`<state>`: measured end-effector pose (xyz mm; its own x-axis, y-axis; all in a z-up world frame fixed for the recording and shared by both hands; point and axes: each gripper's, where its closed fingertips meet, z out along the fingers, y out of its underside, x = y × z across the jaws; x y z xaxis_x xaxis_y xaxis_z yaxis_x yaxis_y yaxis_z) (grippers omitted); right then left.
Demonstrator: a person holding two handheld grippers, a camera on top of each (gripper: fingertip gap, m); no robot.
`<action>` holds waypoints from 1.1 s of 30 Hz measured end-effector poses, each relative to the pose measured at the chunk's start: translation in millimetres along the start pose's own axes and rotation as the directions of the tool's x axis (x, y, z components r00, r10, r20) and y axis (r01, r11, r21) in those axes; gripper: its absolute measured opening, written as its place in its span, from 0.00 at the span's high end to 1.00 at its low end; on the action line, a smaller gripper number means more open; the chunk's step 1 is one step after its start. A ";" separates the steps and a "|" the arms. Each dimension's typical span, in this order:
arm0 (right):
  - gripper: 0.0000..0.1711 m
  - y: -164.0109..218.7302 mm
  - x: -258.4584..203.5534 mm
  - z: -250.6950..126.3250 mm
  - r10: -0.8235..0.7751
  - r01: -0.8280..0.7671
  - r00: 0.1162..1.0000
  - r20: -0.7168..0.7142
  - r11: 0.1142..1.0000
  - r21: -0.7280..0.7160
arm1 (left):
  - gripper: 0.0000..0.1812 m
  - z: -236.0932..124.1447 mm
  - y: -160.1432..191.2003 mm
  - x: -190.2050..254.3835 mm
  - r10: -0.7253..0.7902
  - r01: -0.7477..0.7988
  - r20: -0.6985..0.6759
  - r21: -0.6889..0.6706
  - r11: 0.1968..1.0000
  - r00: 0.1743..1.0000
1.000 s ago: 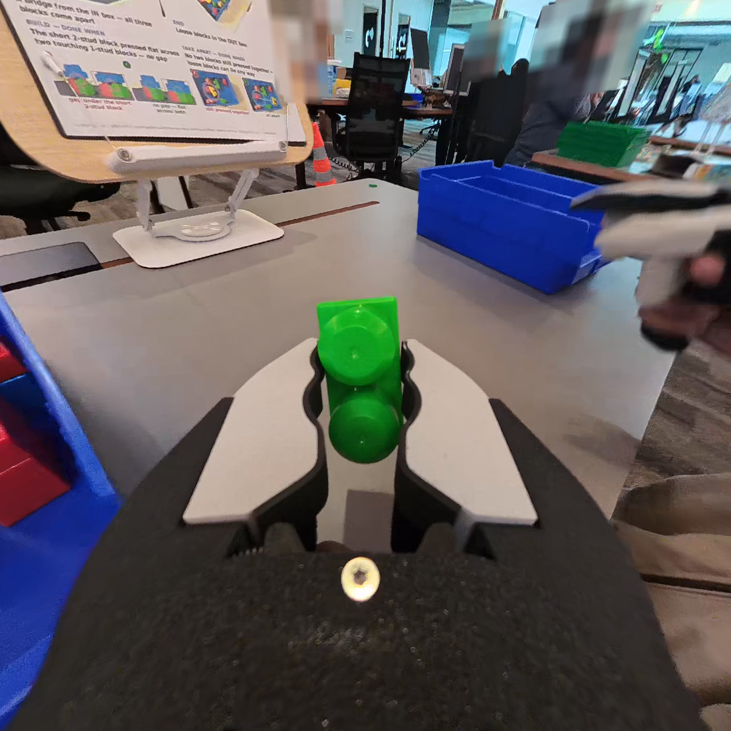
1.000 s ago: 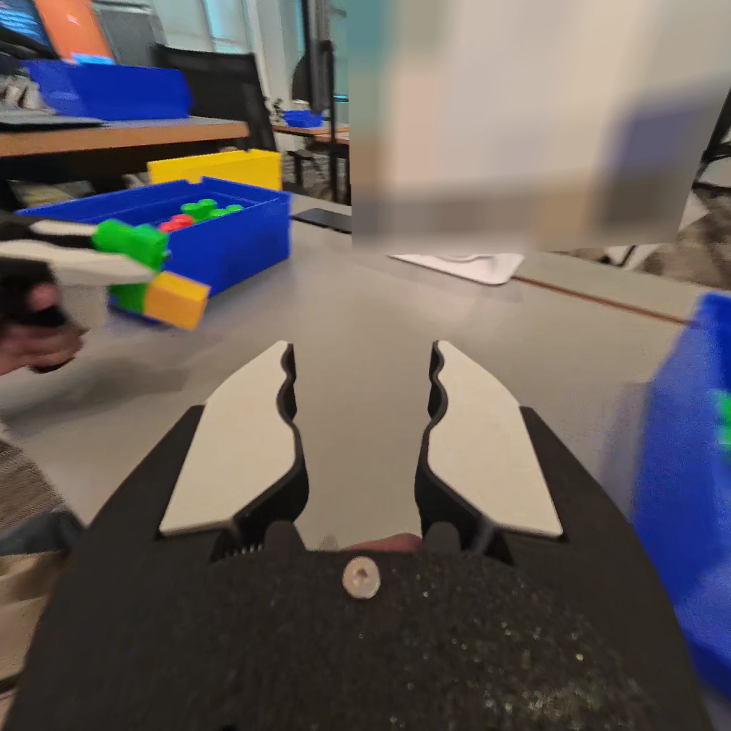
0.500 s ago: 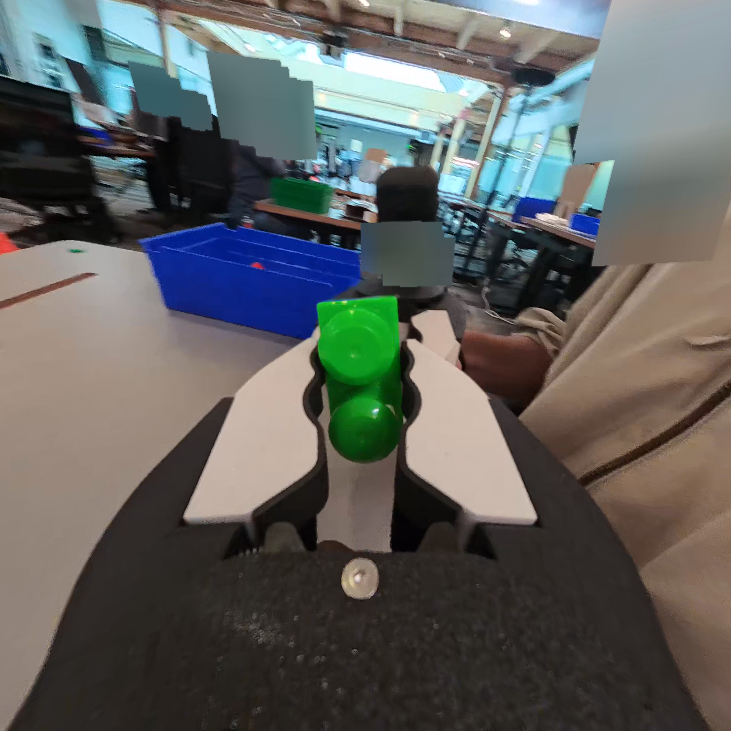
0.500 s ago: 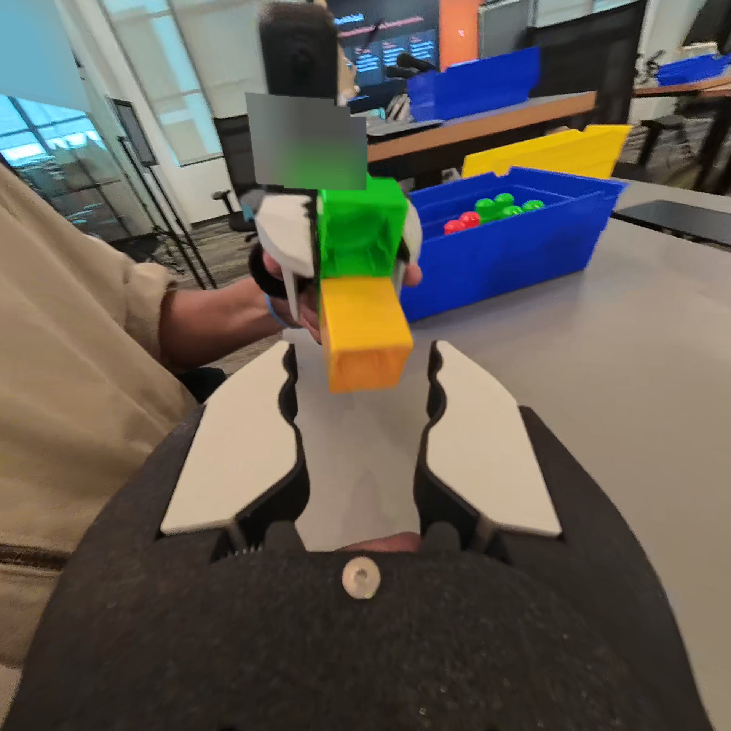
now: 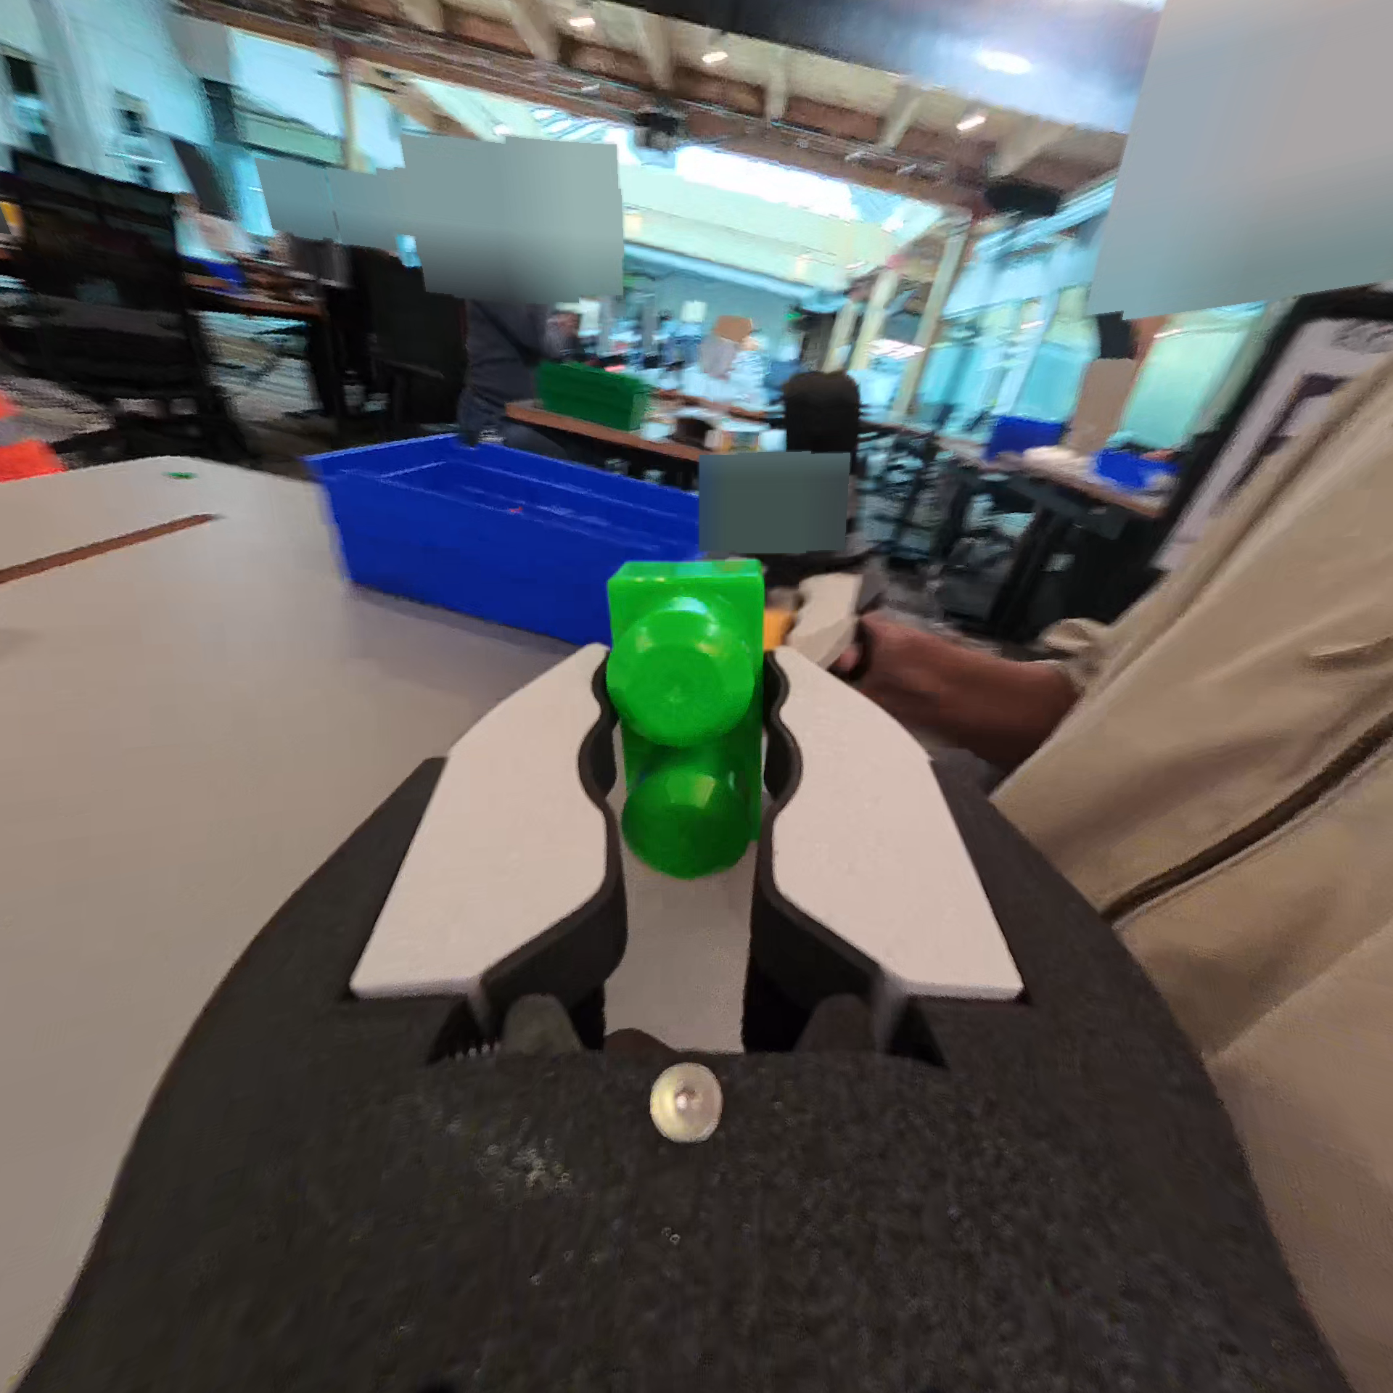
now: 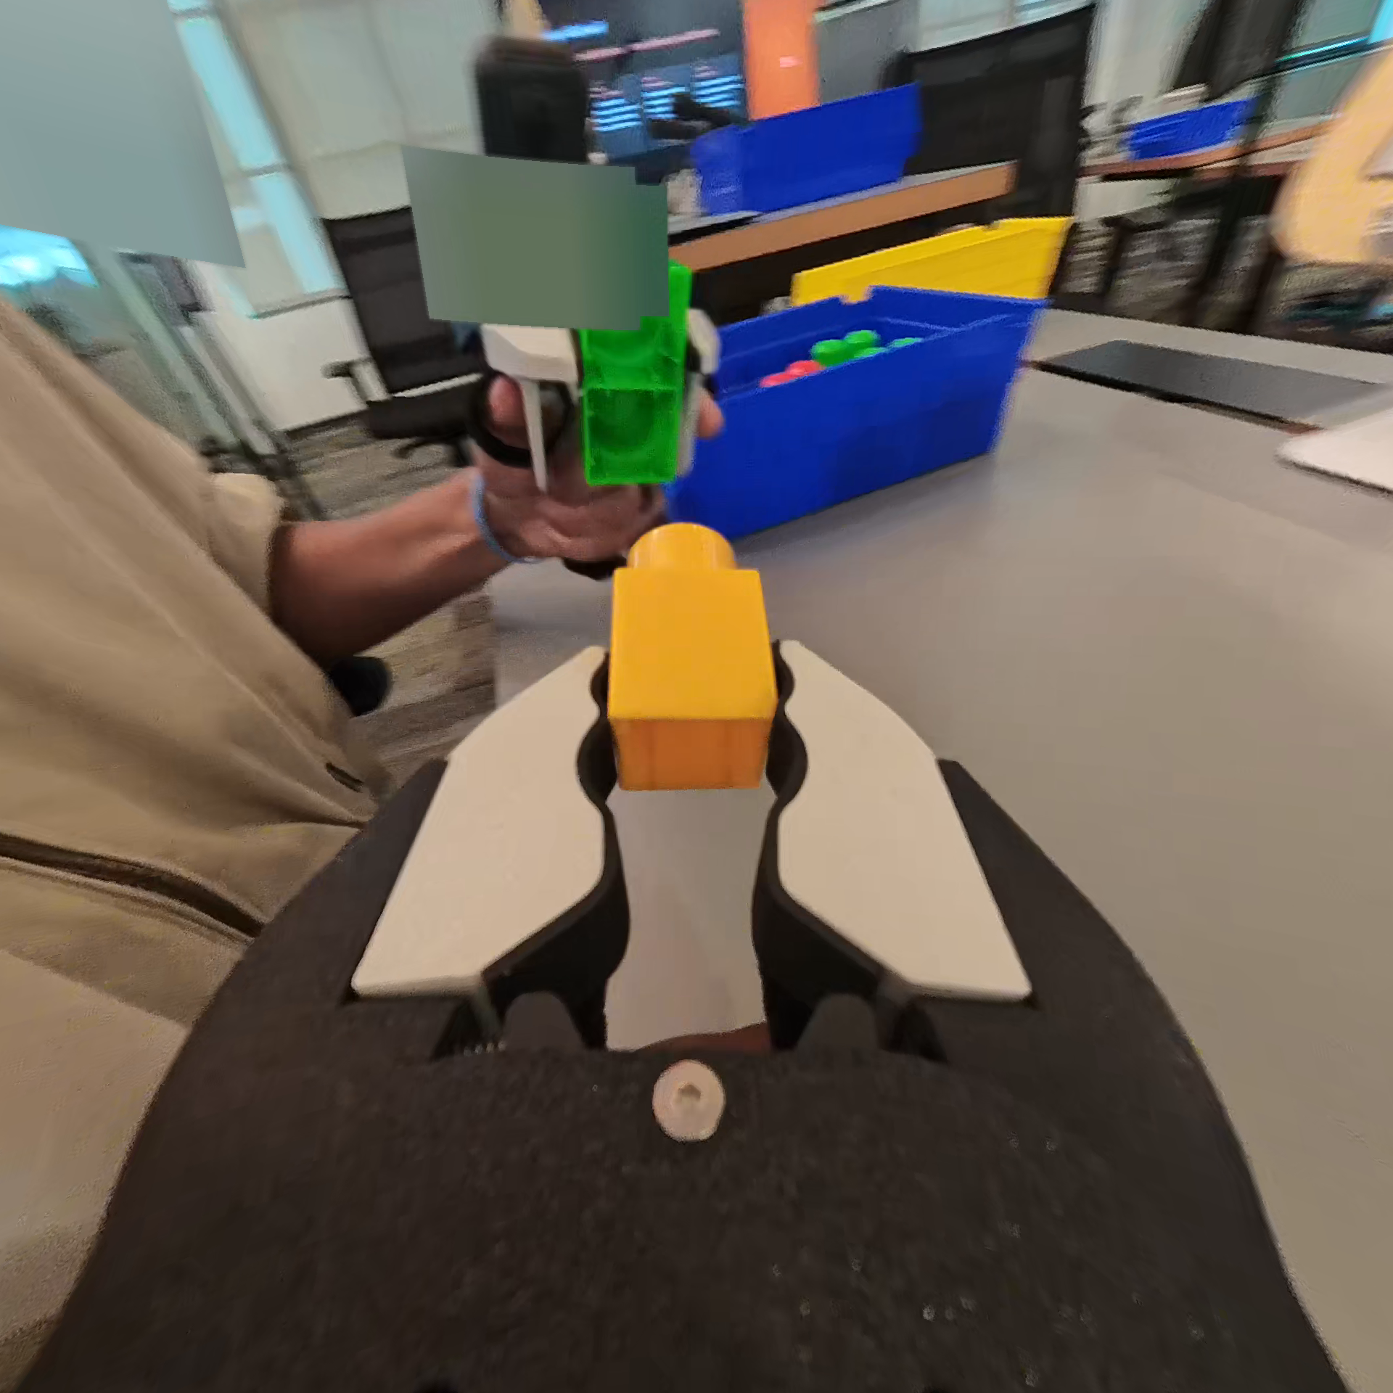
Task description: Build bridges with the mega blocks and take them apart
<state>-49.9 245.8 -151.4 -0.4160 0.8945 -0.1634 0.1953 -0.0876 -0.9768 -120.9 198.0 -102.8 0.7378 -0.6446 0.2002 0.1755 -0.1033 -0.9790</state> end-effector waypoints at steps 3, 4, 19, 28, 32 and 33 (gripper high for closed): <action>0.78 2.2 24.1 -48.0 -0.028 0.025 0.962 -0.272 1.000 -0.016 | 0.80 -25.2 7.4 -17.5 0.048 -0.040 0.192 -0.049 0.998 0.980; 0.78 4.5 34.5 -66.3 -0.037 0.029 0.921 -0.387 0.999 -0.028 | 0.80 -31.9 11.7 -22.9 0.056 -0.041 0.259 -0.060 0.997 0.964; 0.77 22.8 202.2 -206.8 -0.045 -0.329 0.470 -0.881 0.918 -0.222 | 0.80 -23.1 62.6 -22.6 0.121 -0.040 0.429 -0.193 0.980 0.895; 0.77 89.8 281.9 -197.6 -0.176 -0.558 0.547 -0.818 0.652 -0.513 | 0.80 -18.9 62.8 -13.5 0.168 -0.077 0.418 -0.224 0.971 0.893; 0.77 93.2 287.0 -197.7 -0.164 -0.590 0.518 -0.839 0.642 -0.489 | 0.80 -19.7 61.2 -13.9 0.158 -0.071 0.418 -0.216 0.974 0.895; 0.77 95.1 286.1 -198.7 -0.149 -0.605 0.517 -0.843 0.632 -0.484 | 0.80 -19.8 61.5 -14.2 0.155 -0.068 0.418 -0.215 0.974 0.895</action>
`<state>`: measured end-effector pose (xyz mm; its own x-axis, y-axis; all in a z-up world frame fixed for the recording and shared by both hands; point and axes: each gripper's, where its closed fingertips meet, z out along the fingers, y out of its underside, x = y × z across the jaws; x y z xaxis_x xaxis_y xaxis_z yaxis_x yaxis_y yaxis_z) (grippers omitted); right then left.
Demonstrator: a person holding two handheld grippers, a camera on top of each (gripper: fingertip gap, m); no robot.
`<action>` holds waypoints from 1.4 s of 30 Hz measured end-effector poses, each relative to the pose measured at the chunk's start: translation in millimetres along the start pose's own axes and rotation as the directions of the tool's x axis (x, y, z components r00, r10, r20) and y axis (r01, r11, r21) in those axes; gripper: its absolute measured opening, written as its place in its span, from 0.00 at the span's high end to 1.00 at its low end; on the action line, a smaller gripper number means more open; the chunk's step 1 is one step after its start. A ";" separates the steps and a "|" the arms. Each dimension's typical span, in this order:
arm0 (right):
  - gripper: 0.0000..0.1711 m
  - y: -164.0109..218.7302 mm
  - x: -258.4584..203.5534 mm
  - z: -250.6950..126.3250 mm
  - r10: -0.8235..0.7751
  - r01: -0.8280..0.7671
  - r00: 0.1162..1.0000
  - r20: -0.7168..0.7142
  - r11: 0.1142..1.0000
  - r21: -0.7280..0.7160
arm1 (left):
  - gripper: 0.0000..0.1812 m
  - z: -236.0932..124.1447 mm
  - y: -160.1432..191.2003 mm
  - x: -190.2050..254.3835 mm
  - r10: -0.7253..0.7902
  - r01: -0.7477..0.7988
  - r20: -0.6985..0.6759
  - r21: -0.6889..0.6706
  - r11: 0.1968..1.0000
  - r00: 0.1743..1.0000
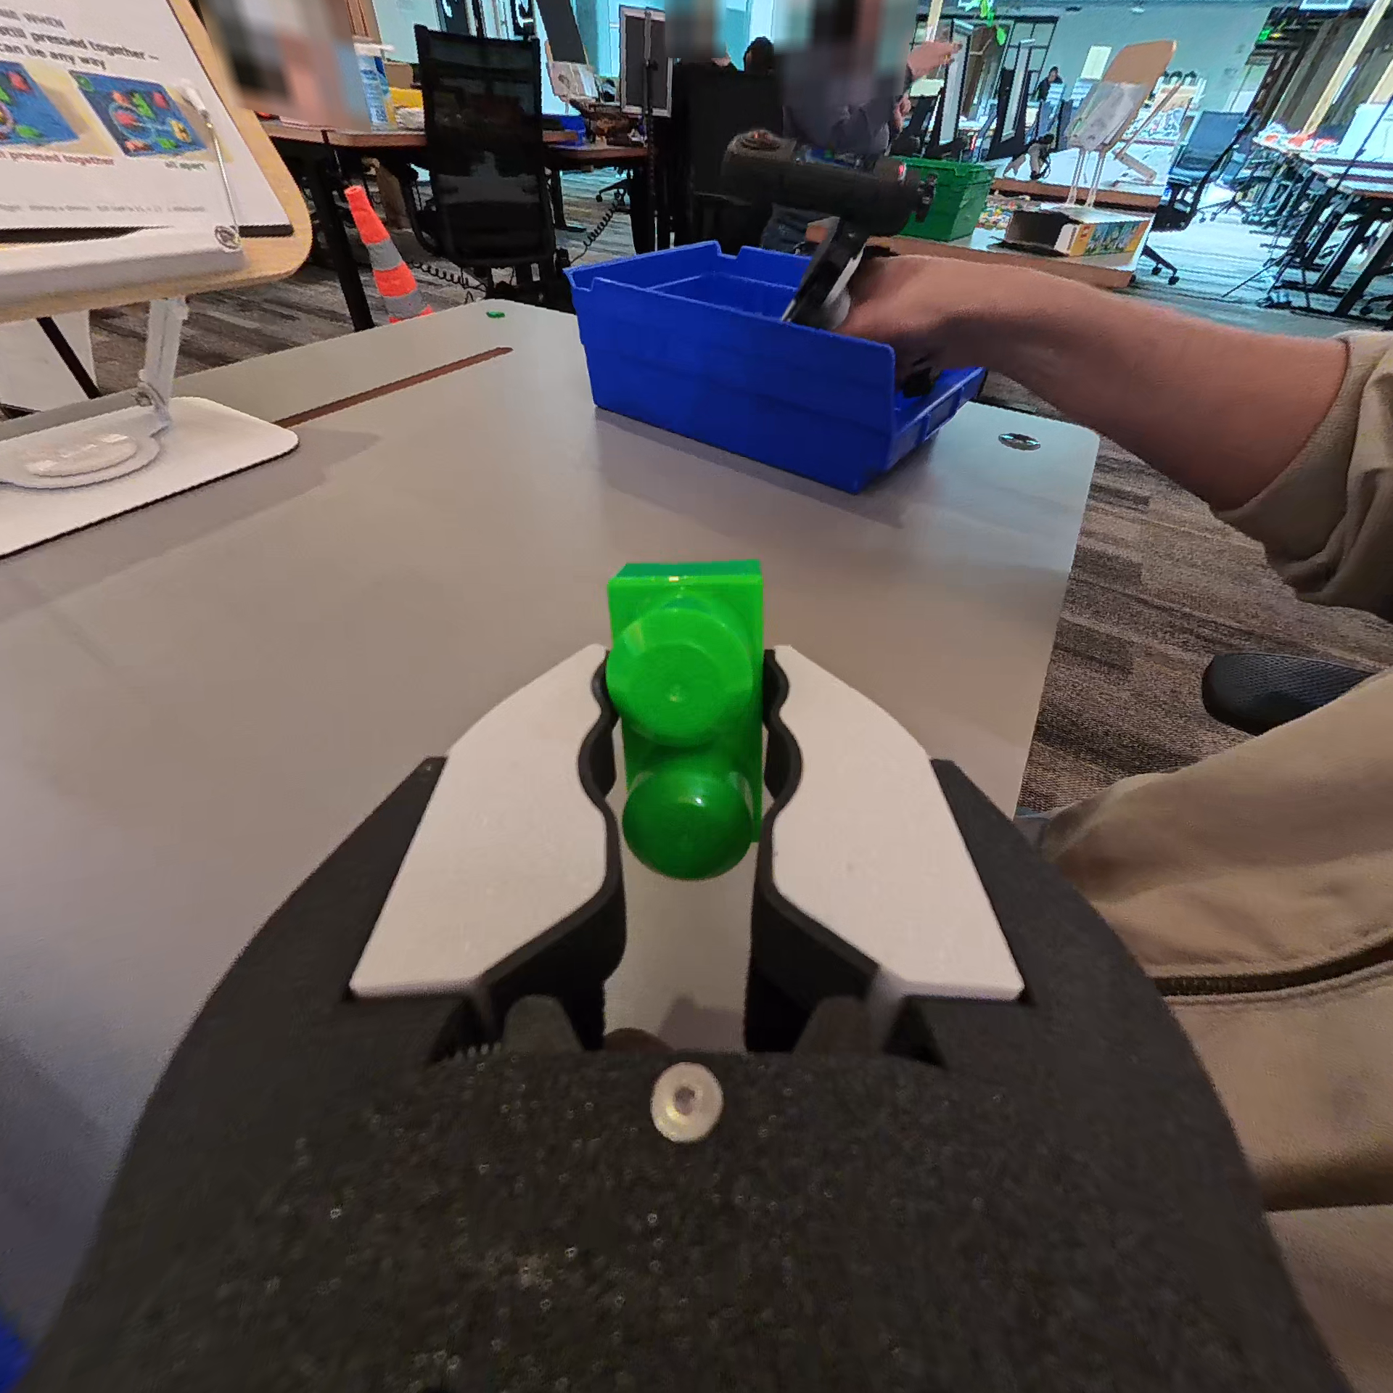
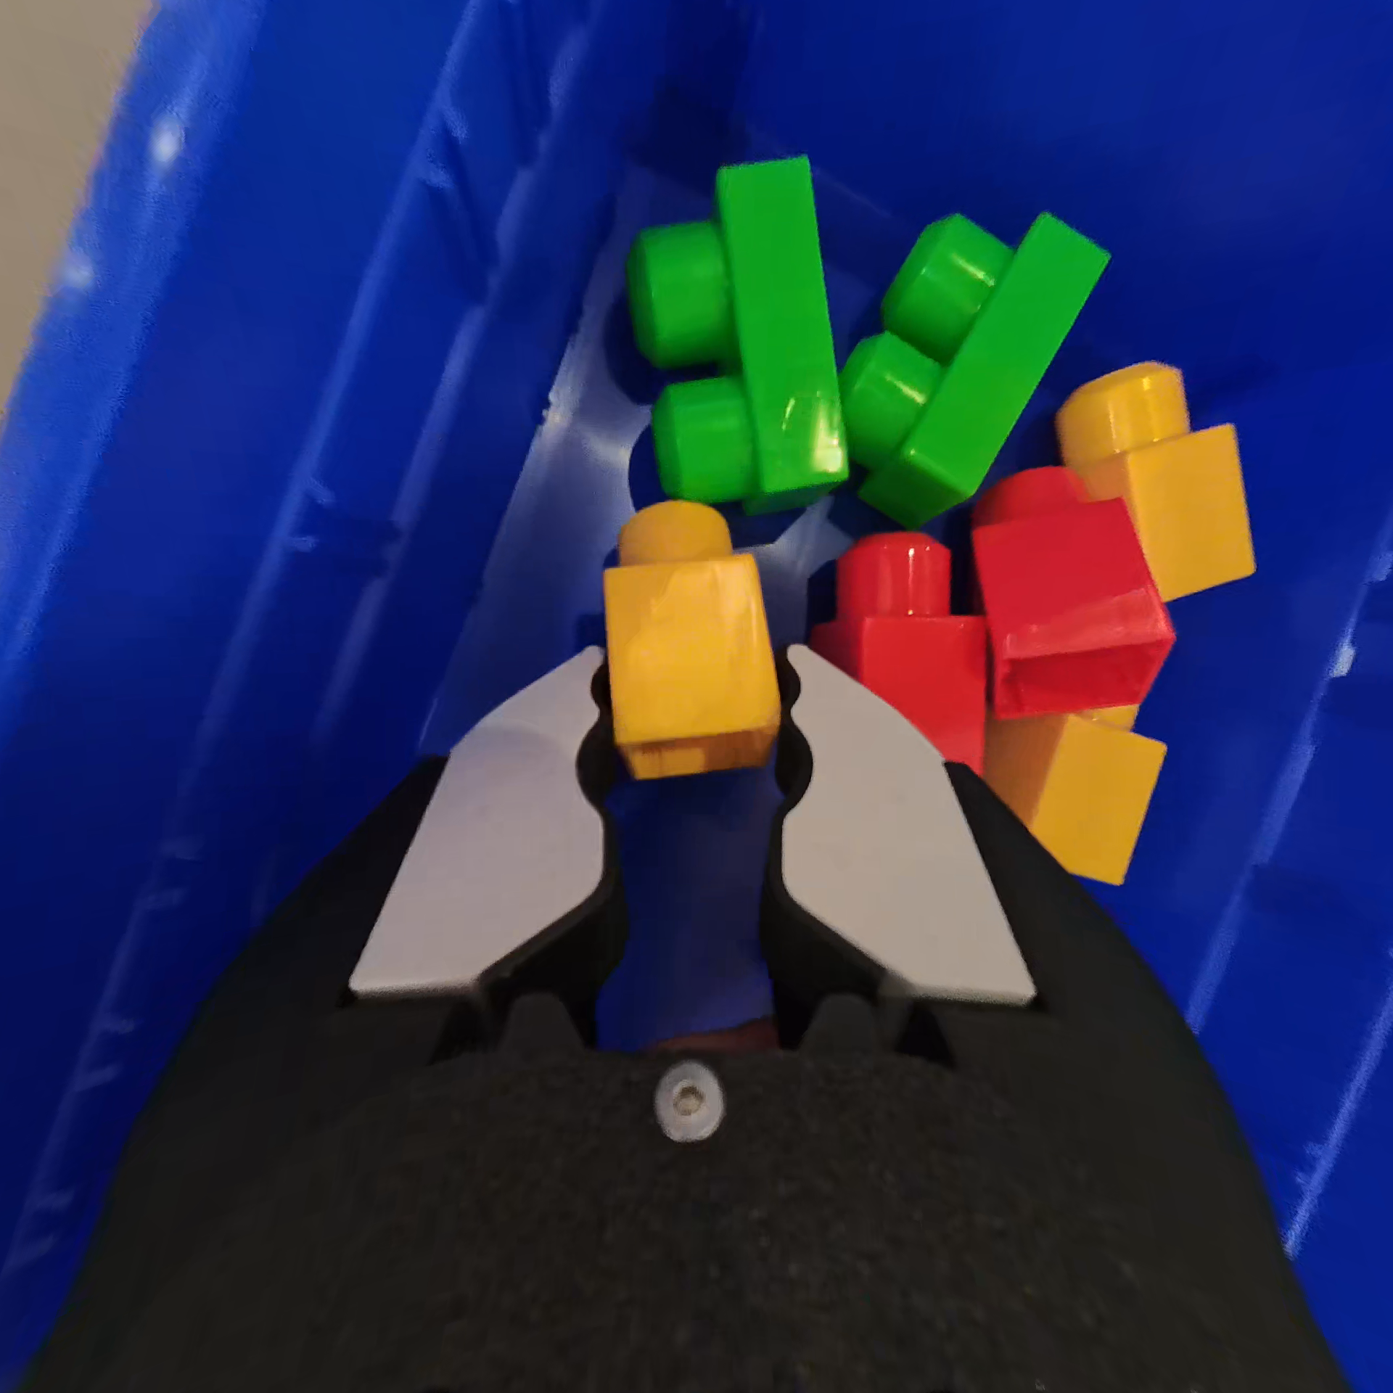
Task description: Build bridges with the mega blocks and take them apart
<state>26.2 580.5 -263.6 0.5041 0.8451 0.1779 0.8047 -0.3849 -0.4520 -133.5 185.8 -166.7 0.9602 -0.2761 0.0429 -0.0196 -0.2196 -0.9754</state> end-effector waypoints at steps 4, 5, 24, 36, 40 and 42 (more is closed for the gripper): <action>0.61 4.3 3.5 -23.4 0.019 -0.018 1.000 -0.009 0.999 0.047 | 0.80 -1.3 0.9 -3.4 0.003 -0.003 0.012 -0.004 1.000 1.000; 0.59 5.6 5.0 -37.7 0.021 -0.019 0.999 -0.026 0.996 0.085 | 0.80 -2.3 1.0 -4.9 0.003 -0.003 0.015 -0.005 1.000 1.000; 0.55 16.6 -322.3 -183.8 -0.292 -0.205 0.712 0.638 0.783 0.588 | 0.80 0.2 13.9 -34.0 0.451 -0.407 0.137 -0.261 0.875 0.882; 0.64 -23.1 -378.2 -170.0 -0.306 -0.189 0.606 0.734 0.841 0.507 | 0.80 51.1 -2.7 -5.3 0.879 -0.808 0.042 -0.375 0.454 0.475; 0.70 -22.1 -378.7 -164.7 -0.287 -0.201 0.592 0.753 0.853 0.483 | 0.80 64.8 -2.8 7.6 0.907 -0.843 0.028 -0.356 0.403 0.421; 0.70 -20.8 -376.3 -161.5 -0.279 -0.198 0.597 0.752 0.858 0.475 | 0.80 68.2 -1.4 6.7 0.919 -0.853 0.026 -0.363 0.376 0.394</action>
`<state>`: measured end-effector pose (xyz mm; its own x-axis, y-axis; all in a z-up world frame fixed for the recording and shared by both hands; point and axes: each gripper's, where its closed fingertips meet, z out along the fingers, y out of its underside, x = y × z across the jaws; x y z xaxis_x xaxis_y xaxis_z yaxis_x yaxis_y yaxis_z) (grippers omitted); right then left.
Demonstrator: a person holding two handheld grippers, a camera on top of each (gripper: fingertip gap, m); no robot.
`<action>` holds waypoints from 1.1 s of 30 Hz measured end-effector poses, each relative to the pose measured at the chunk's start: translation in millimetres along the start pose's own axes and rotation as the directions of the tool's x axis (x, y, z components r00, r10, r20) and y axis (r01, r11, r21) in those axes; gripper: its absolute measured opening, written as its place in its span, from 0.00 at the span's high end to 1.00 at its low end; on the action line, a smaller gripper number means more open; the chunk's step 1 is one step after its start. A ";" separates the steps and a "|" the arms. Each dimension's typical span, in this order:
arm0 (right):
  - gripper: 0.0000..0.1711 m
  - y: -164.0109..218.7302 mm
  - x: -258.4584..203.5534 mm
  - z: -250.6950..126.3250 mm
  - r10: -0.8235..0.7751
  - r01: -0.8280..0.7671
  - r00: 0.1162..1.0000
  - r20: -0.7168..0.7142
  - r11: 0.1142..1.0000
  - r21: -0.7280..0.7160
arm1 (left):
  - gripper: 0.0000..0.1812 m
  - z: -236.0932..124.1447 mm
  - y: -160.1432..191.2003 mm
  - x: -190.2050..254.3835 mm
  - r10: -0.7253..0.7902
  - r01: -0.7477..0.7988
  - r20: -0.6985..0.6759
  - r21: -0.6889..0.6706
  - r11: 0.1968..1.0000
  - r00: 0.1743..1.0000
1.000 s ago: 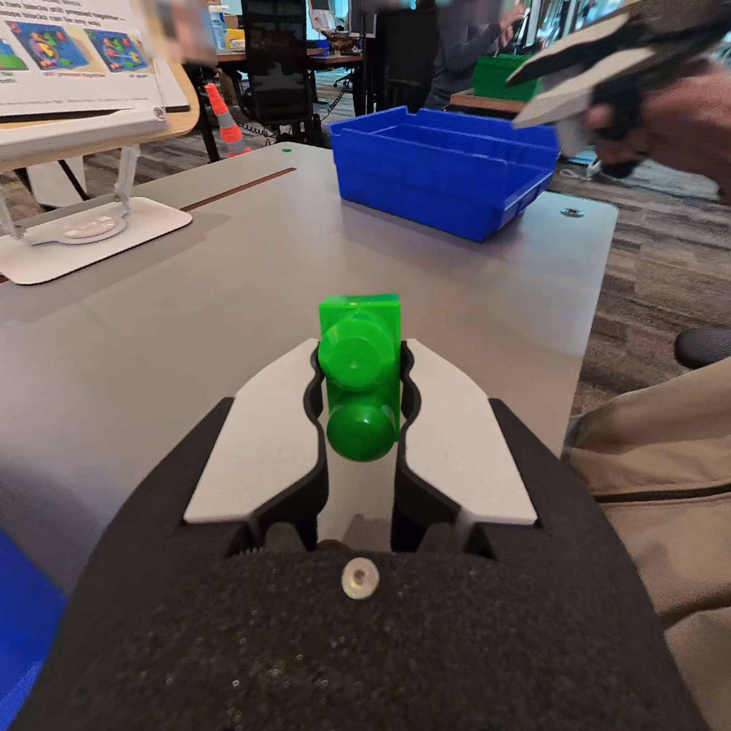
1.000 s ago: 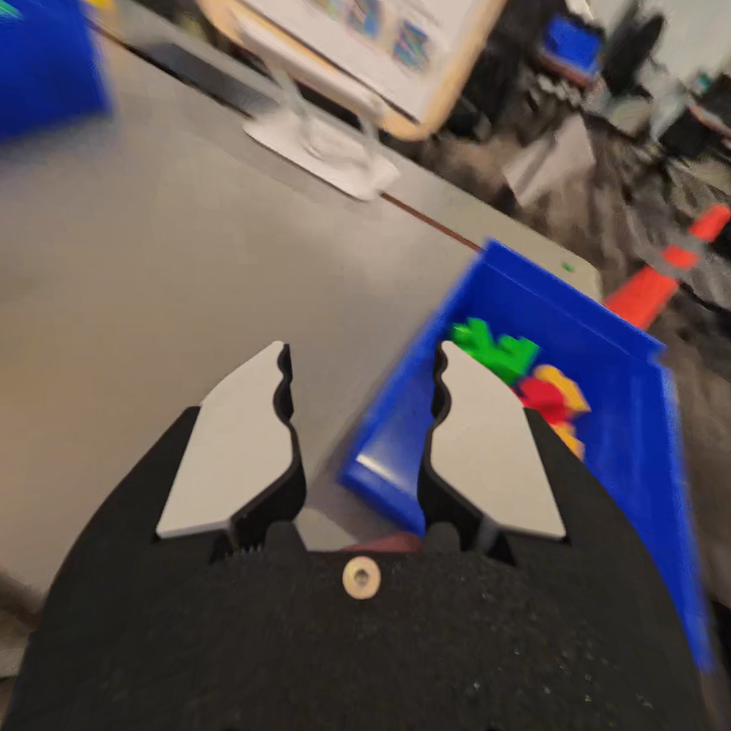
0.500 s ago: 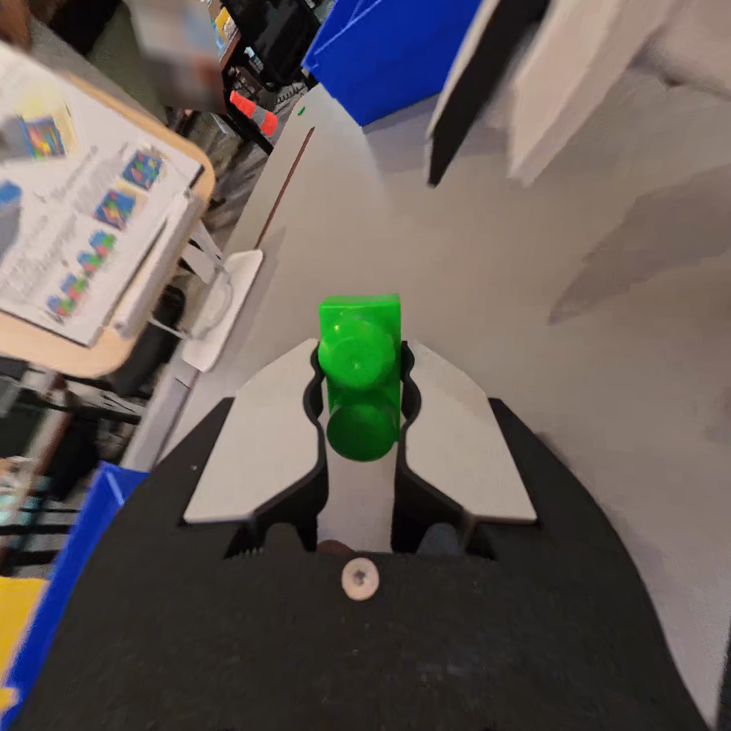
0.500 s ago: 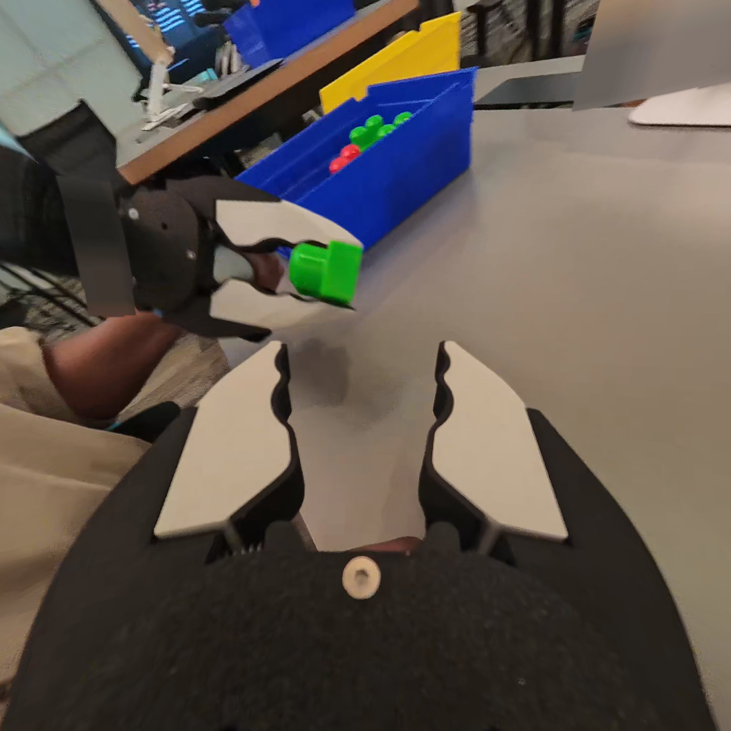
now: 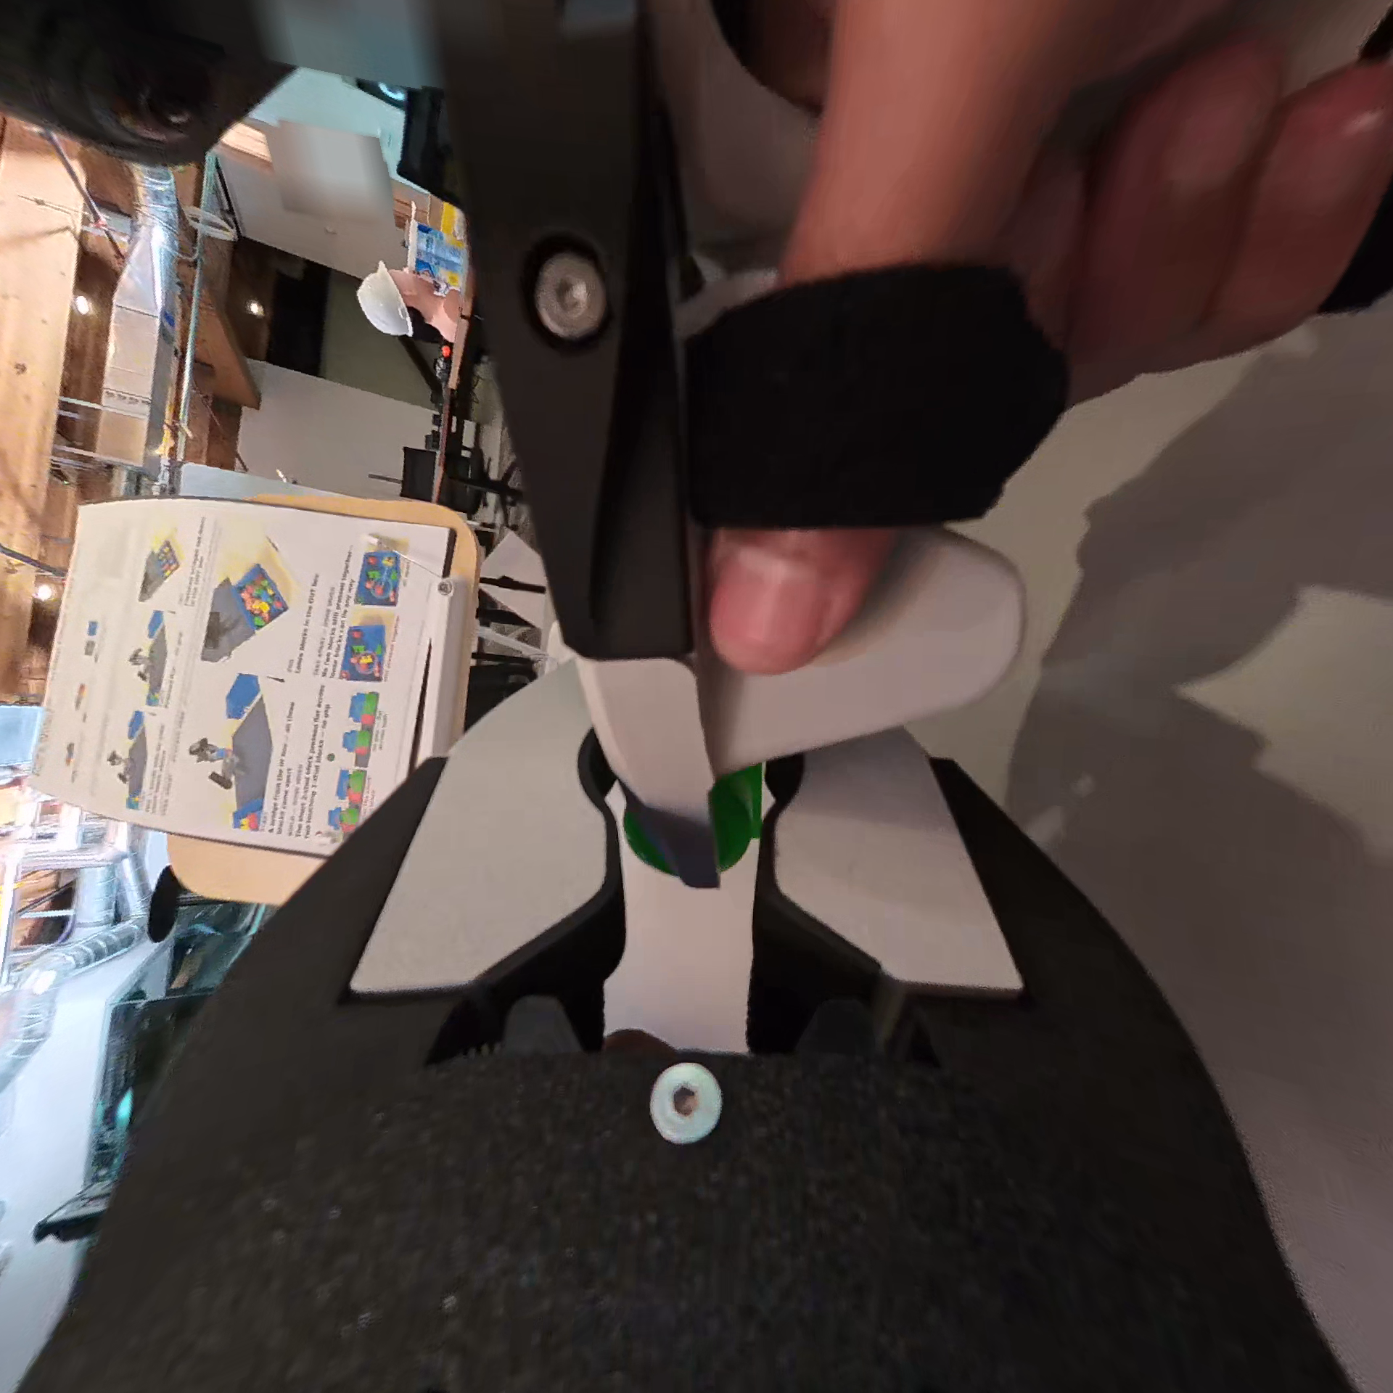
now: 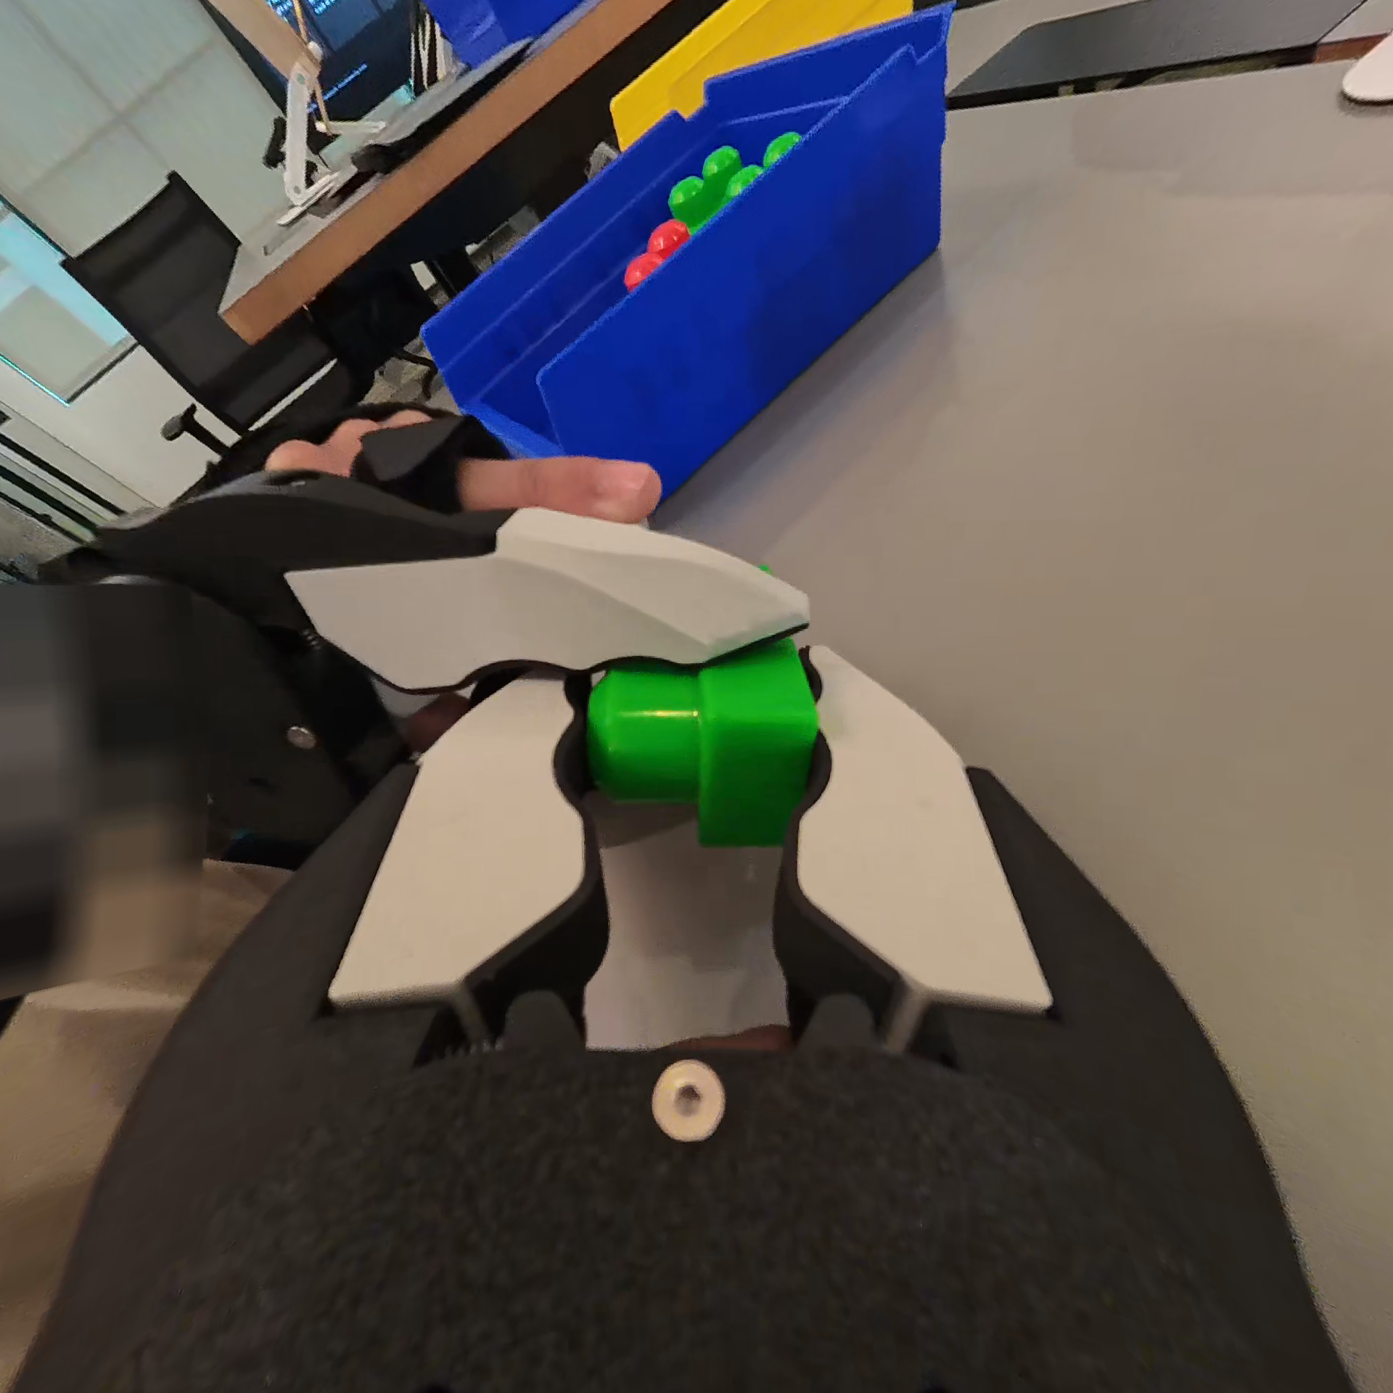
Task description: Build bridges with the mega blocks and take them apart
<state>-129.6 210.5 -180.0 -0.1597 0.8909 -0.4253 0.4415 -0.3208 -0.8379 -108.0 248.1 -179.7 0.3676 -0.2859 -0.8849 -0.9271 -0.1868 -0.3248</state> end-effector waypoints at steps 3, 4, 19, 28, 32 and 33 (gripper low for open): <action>0.70 0.6 2.0 -1.9 0.000 0.000 1.000 0.001 1.000 -0.006 | 0.80 2.5 -1.8 0.3 -0.008 0.008 0.018 0.010 1.000 1.000; 0.70 0.1 2.2 -3.1 0.000 0.000 1.000 0.005 1.000 -0.009 | 0.80 2.1 -2.0 -0.9 0.007 -0.008 0.042 0.012 1.000 0.999; 0.70 4.6 47.0 -95.7 -0.147 0.196 0.942 -0.302 0.971 0.137 | 0.51 -42.4 81.7 -3.3 -0.793 0.797 0.100 0.010 0.604 0.601; 0.70 29.9 59.5 -104.6 -0.186 0.256 0.880 -0.437 0.961 0.105 | 0.52 -80.7 103.8 -27.2 -0.918 0.904 0.262 0.233 0.359 0.297; 0.70 29.3 66.7 -109.7 -0.168 0.242 0.863 -0.477 0.965 0.097 | 0.52 -77.4 105.4 -19.0 -0.939 0.927 0.224 0.212 0.309 0.262; 0.70 27.0 70.5 -114.8 -0.161 0.238 0.854 -0.495 0.967 0.095 | 0.52 -76.8 104.4 -18.3 -0.940 0.928 0.222 0.210 0.306 0.260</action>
